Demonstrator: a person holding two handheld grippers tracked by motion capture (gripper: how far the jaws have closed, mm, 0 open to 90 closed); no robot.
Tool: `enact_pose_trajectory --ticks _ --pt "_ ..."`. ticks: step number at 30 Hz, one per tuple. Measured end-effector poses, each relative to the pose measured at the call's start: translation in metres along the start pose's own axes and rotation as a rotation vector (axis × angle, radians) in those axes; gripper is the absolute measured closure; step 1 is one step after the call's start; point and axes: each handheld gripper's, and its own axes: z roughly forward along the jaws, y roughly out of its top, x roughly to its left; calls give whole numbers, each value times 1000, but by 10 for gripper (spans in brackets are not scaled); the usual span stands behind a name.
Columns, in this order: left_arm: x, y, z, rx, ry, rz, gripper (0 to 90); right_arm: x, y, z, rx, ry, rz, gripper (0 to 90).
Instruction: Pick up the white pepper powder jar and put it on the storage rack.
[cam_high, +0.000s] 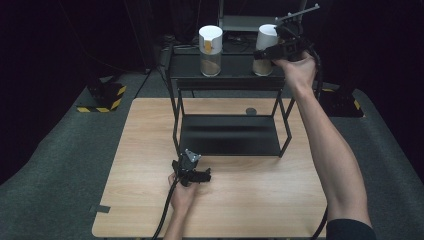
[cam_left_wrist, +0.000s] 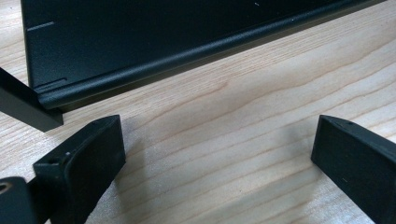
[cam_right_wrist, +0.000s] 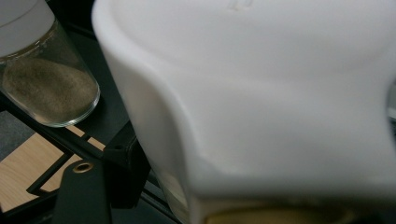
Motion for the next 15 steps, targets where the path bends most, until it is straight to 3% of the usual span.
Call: enact_pose_trajectory --ticks 15 --pt "0 0 0 0 -1 -1 28 3 -2 7 -14 0 -17 294"
